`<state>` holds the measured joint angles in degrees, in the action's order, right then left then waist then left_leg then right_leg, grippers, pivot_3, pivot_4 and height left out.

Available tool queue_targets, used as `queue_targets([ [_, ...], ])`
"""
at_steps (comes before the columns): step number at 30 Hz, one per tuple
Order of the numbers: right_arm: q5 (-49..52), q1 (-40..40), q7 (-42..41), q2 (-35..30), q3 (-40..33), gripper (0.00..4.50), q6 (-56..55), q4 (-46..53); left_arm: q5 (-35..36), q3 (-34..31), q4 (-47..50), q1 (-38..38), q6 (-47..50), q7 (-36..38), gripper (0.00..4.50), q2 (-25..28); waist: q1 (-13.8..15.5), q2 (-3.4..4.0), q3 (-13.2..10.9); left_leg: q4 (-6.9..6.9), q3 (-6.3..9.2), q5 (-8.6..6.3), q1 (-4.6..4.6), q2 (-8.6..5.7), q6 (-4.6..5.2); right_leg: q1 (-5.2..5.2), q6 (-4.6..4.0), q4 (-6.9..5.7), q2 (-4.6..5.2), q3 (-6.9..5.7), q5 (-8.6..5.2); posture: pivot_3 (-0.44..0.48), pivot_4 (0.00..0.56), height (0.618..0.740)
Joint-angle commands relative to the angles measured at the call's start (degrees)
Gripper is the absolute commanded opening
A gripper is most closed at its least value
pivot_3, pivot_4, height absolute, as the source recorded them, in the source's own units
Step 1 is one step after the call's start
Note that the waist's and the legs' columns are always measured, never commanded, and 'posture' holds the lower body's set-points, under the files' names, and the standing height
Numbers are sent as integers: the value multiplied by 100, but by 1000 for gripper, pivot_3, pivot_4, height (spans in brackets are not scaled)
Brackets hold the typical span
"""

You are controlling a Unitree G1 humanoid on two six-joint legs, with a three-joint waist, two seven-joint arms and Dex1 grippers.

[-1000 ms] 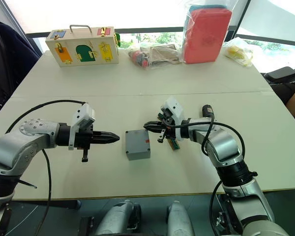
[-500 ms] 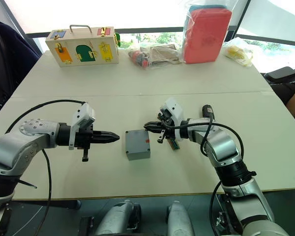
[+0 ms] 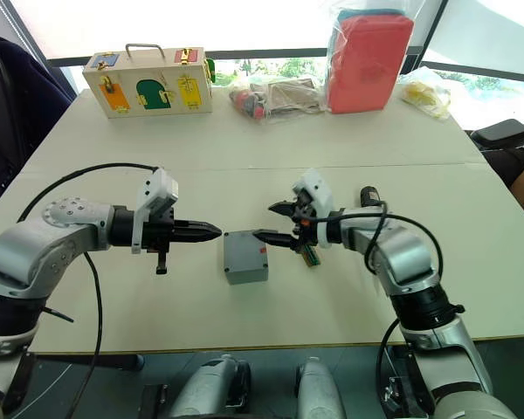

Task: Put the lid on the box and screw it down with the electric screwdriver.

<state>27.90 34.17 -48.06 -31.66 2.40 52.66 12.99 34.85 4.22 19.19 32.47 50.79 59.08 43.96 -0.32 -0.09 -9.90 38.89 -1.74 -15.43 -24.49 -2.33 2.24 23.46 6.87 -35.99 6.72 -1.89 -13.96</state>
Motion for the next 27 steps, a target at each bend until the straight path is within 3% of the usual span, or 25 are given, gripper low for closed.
queue_targets([
  [1,452,632,343,-561,-921,3970,1144,184,144,14,130,261,-85,146,0,-30,7,0,0,0,0,0,0,-1,0,-1,0,0,2,0,0,0,150,740],
  [4,495,1291,569,-1258,-1181,4493,2243,-282,117,171,158,443,-251,296,0,-100,34,3,-1,1,-1,0,0,-1,0,0,-1,3,5,0,0,0,150,740],
  [11,175,1772,649,-2777,-187,4493,3666,-1458,-97,588,267,594,-778,594,0,-226,80,2,-1,-2,-4,-16,-2,2,26,-3,-24,22,19,7,-11,0,150,740],
  [17,476,1759,673,-2829,561,4493,3984,-2145,-591,1102,107,508,-1420,887,0,-284,48,4,-2,-3,-6,-21,-3,3,34,-2,-24,27,24,10,-10,0,150,740],
  [27,236,1894,566,-2590,1539,4493,3827,-2692,-660,1001,278,231,-1440,716,0,-317,63,5,-2,-1,-5,-21,-8,4,34,0,-5,29,19,8,0,0,150,740],
])
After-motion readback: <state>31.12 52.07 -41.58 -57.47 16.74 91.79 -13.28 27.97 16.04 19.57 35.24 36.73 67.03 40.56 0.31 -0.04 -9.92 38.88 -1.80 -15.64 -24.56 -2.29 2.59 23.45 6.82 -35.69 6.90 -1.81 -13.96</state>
